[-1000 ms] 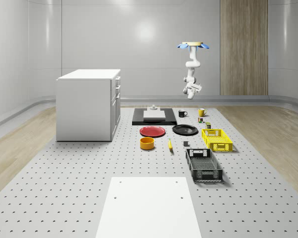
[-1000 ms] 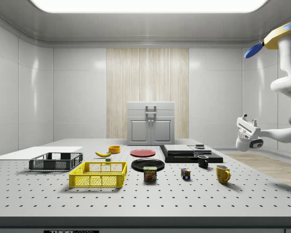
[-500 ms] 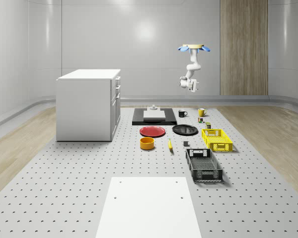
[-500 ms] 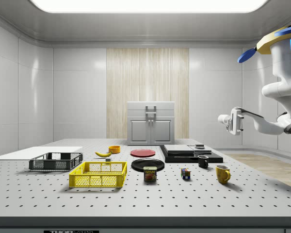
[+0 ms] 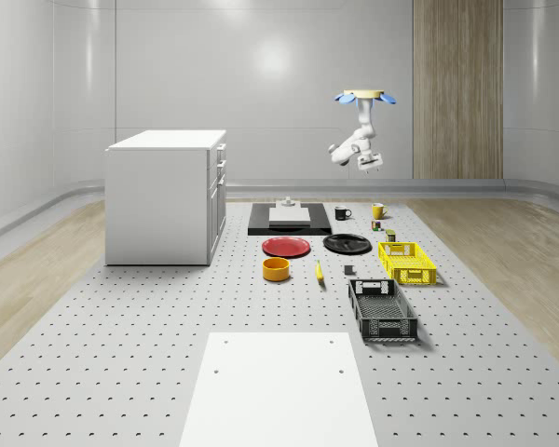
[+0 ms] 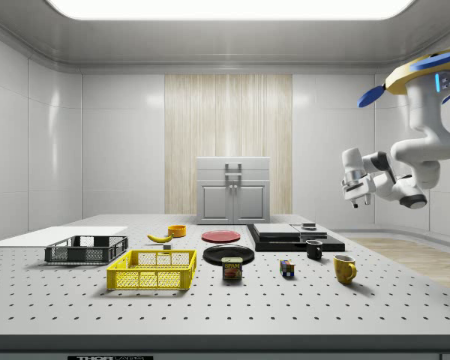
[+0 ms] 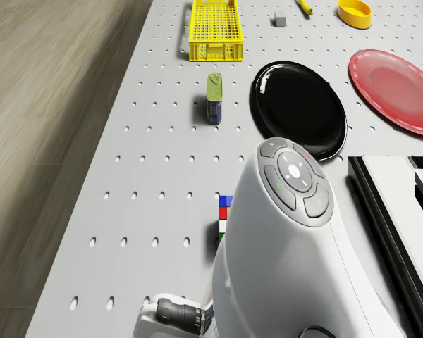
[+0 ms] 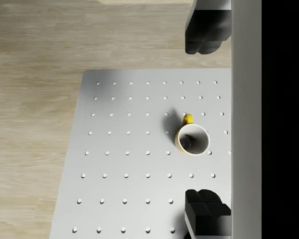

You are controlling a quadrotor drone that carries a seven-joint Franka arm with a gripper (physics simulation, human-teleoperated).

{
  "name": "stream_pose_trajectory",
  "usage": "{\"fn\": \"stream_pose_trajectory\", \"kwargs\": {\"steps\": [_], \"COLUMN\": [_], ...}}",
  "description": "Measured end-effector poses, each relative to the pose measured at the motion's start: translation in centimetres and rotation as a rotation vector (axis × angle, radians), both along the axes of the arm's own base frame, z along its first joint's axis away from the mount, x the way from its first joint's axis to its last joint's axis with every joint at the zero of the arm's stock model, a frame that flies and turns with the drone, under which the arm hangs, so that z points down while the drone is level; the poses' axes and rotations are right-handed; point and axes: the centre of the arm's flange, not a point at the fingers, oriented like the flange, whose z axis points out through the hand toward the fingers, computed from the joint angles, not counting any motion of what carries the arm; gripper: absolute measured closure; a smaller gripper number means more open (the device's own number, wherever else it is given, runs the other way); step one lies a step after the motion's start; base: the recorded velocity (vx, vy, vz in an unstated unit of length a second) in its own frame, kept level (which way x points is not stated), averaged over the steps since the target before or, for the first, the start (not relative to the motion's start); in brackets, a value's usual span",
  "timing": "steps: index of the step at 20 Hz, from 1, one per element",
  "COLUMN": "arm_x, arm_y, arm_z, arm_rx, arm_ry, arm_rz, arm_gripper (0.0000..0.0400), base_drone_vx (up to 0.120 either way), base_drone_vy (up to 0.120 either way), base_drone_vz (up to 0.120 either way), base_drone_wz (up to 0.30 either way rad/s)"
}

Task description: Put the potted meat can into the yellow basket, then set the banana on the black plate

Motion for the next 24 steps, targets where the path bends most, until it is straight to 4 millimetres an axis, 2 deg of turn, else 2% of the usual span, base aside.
{"fn": "stream_pose_trajectory", "kwargs": {"steps": [6,11,16,22,24], "arm_x": [0.0,0.0,0.0,0.0,0.0], "arm_y": [-1.5,-1.9,-2.1,-2.2,-2.2], "arm_z": [-0.3,-0.3,-0.3,-0.3,-0.3], "arm_rx": [-0.152,-0.198,-0.217,-0.226,-0.227], "arm_ry": [0.004,0.006,0.007,0.007,0.007], "arm_rz": [-0.004,-0.005,-0.006,-0.006,-0.006], "arm_gripper": [0.0,0.0,0.0,0.0,0.0], "base_drone_vx": [0.107,0.0,0.112,0.12,0.12], "base_drone_vy": [0.0,0.0,0.0,0.107,0.0], "base_drone_vz": [-0.12,-0.12,-0.12,-0.12,-0.12], "base_drone_wz": [0.0,0.0,0.0,0.0,0.0]}}
